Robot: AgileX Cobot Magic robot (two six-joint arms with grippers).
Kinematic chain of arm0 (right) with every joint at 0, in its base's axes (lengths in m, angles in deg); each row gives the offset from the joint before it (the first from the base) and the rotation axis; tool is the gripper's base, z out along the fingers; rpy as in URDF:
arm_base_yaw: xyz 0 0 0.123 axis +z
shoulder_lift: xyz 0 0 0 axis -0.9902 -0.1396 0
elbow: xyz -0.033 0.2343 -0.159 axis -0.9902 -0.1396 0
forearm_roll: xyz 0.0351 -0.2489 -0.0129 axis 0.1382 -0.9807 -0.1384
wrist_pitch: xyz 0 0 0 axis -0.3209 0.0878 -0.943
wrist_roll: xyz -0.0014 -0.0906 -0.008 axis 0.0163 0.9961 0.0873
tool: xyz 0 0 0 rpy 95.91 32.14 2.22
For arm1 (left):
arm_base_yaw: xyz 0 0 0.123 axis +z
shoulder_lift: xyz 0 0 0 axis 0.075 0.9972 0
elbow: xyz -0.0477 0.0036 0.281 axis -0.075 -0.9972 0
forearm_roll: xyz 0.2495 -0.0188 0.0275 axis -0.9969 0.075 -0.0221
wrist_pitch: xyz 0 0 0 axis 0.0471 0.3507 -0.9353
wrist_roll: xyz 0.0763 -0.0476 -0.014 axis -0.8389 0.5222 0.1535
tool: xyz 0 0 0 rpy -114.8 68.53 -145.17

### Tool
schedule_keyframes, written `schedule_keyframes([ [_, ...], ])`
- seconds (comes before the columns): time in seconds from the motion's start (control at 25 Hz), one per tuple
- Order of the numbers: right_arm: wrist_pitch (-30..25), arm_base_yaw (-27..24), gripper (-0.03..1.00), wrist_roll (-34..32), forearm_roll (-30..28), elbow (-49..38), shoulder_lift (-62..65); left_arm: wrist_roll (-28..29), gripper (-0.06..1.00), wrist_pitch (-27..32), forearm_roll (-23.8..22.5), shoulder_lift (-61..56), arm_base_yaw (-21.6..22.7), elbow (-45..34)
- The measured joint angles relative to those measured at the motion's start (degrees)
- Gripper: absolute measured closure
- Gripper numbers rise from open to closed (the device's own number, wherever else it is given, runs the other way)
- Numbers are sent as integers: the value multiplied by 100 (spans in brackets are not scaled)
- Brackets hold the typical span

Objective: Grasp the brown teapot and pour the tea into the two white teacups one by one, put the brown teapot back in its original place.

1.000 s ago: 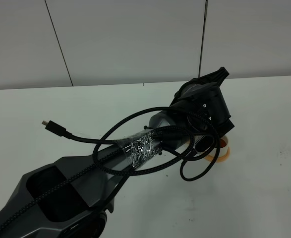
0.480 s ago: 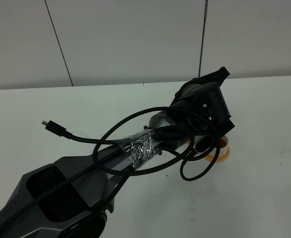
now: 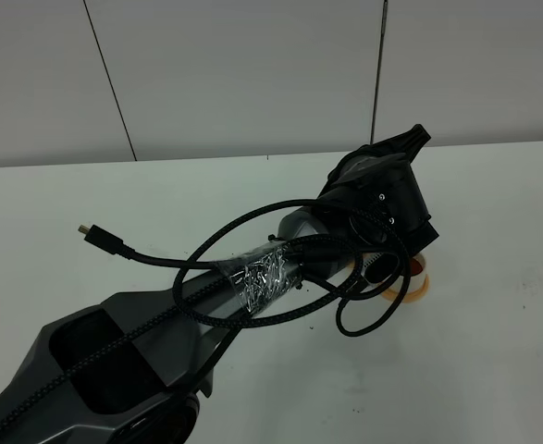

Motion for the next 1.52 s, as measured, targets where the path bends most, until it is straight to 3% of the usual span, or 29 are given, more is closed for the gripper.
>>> schedule_keyframes([
  [1.52,0,0,73,0,0,0,0,-352,77,-215,93,0,0,0],
])
